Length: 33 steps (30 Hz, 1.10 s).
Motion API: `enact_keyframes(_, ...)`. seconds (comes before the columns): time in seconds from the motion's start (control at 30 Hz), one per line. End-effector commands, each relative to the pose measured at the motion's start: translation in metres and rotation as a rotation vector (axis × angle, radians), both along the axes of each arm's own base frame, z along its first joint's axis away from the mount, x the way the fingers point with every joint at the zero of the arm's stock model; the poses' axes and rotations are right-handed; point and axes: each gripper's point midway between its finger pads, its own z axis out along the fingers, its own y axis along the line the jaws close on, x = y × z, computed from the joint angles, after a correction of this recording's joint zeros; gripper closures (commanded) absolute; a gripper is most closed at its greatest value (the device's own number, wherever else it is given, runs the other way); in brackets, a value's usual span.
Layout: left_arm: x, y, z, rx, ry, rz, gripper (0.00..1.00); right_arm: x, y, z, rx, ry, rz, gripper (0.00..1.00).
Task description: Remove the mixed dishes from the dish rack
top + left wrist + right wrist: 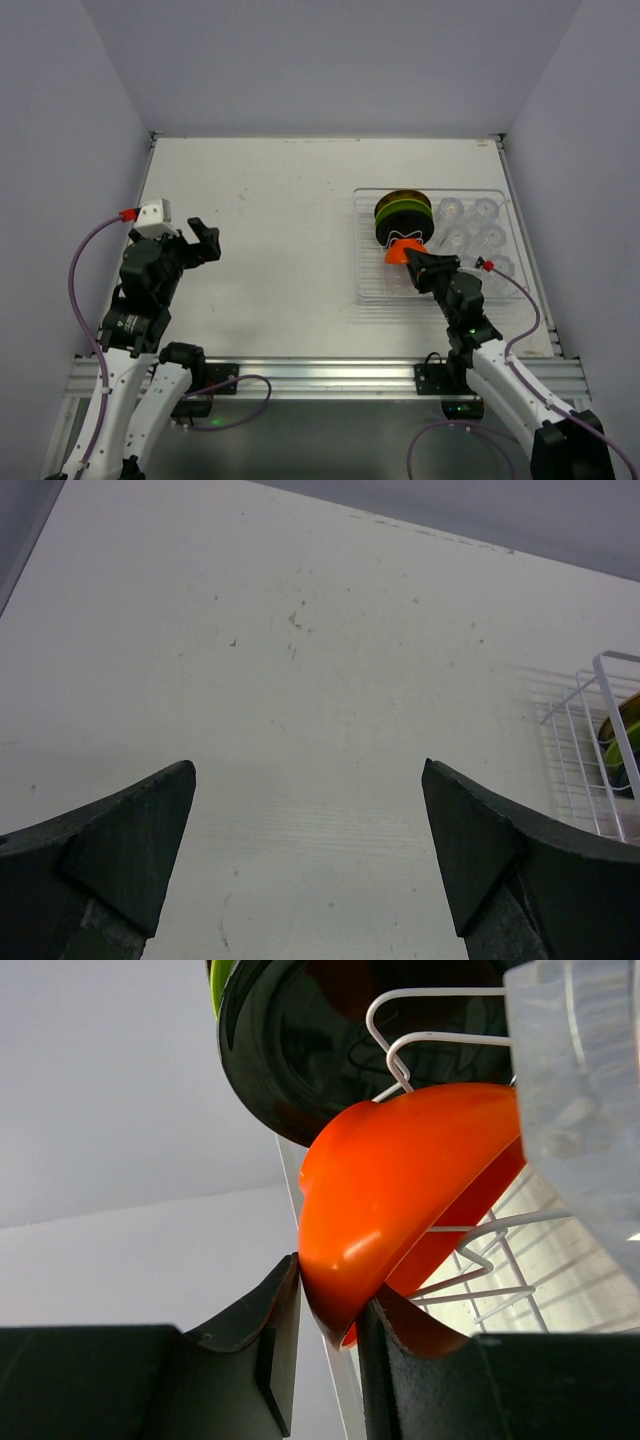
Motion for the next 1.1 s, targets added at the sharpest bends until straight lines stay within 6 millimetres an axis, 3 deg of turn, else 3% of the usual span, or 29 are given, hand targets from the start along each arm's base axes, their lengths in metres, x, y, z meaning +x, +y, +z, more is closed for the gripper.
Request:
enact_keyframes(0.0, 0.002, 0.001, 0.006, 0.004, -0.025, 0.006, 0.0, 0.006, -0.004, 0.003, 0.095, 0.012, -0.047, 0.85)
enact_keyframes(0.4, 0.001, 0.001, 0.007, 0.003, -0.031, 0.006, 0.0, 0.007, 0.001, 0.031, 0.109, -0.077, -0.018, 1.0)
enact_keyframes(1.07, -0.002, 0.002, 0.011, -0.001, -0.05, 0.014, 0.0, -0.002, 0.019, 0.093, 0.044, -0.303, 0.113, 1.0)
